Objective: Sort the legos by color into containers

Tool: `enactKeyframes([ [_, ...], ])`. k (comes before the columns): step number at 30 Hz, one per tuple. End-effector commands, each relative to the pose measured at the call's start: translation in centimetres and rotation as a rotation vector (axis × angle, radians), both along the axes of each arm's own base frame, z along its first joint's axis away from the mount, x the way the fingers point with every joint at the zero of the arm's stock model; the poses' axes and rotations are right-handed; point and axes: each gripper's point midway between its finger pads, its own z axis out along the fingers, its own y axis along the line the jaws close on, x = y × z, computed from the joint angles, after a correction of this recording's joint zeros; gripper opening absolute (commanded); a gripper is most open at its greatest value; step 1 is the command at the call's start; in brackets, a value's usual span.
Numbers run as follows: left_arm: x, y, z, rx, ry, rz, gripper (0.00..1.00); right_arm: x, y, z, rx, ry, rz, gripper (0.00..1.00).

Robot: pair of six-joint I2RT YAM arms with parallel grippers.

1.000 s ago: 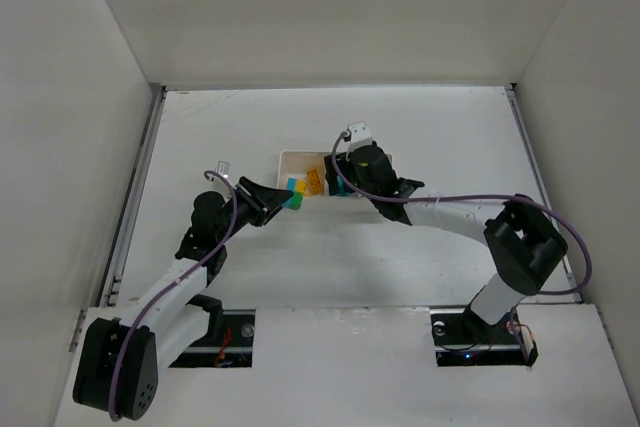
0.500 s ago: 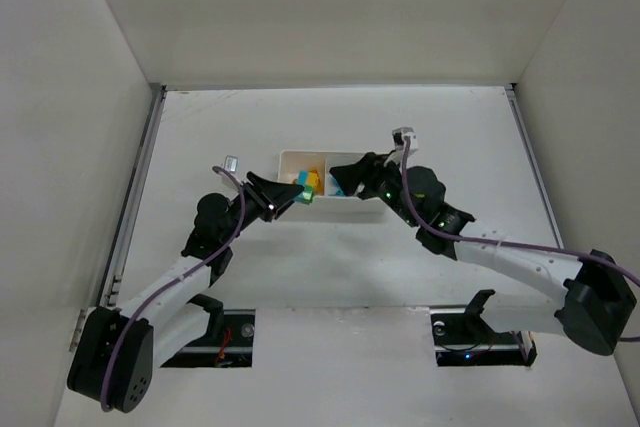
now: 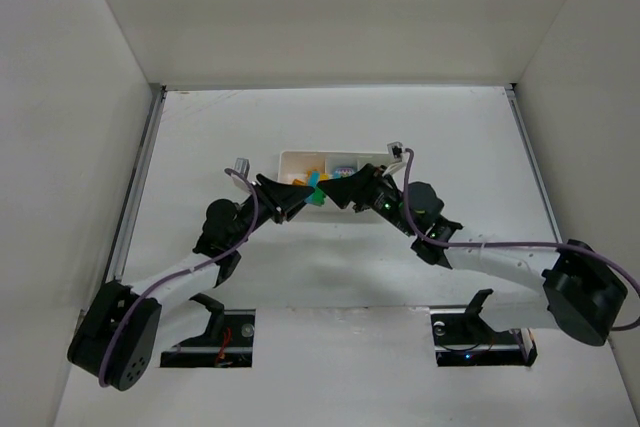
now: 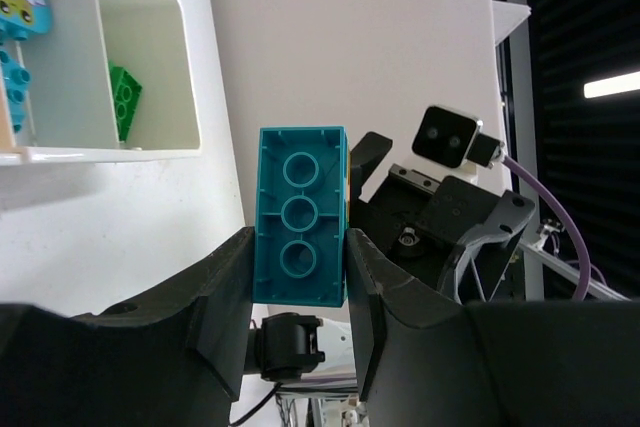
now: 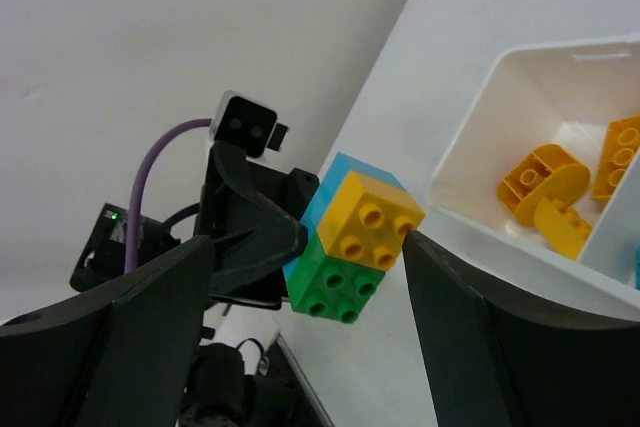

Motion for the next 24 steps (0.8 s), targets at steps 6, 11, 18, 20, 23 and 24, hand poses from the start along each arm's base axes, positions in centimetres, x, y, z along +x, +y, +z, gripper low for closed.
enactKeyframes([
  [6,-1.0,0.0,3.1,-0.066,-0.117,0.002,0.11,1.0,0.3,1.7,0.137,-0.003,0.027,0.77],
  [11,-1.3,0.1,3.2,-0.068,-0.121,0.0,0.11,1.4,0.5,1.2,0.155,0.022,0.035,0.71],
  [18,-1.5,0.2,2.8,-0.063,-0.114,0.0,0.11,1.2,0.5,1.4,0.182,0.021,0.045,0.46],
  [20,-1.5,0.2,2.9,-0.067,-0.115,-0.006,0.11,1.5,0.4,1.1,0.184,0.033,0.035,0.43],
  [23,-1.6,0.2,3.2,-0.066,-0.13,-0.002,0.11,1.3,0.8,0.8,0.186,0.045,0.067,0.49],
  [24,-1.7,0.1,3.2,-0.066,-0.128,-0.005,0.11,1.4,0.8,0.8,0.187,0.046,0.069,0.52],
])
